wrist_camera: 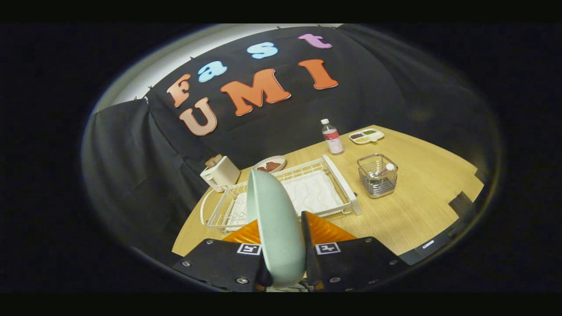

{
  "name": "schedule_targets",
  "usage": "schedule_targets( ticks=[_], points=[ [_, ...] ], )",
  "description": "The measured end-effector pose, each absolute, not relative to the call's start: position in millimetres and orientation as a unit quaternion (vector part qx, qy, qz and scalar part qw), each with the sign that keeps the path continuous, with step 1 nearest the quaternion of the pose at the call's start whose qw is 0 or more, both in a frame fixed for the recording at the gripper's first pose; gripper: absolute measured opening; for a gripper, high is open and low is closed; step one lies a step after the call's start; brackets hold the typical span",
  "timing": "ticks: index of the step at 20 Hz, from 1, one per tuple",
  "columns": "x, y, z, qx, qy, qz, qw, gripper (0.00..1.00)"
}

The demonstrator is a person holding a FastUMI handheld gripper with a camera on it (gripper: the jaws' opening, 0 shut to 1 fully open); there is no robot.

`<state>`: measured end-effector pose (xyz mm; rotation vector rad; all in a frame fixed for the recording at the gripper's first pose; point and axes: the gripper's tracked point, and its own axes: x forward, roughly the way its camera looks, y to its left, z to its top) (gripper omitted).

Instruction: Take the plate from the dish rack, then take the spoon from the basket and place it into the plate.

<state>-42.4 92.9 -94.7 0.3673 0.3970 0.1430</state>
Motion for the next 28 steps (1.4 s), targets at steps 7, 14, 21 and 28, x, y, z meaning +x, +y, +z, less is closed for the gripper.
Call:
schedule_targets(
  ticks=[7,14,21,28],
  points=[
    [-69.3,86.3,-163.3,0.3,0.216,0.077,0.926,0.3],
    [-71.6,77.0,-212.6,0.37,0.235,0.06,0.897,0.3],
    [-58.9,79.2,-227.9,0.396,0.248,0.039,0.883,0.3],
    [-48.5,72.2,-228.6,0.318,0.248,0.024,0.915,0.37]
  ],
)
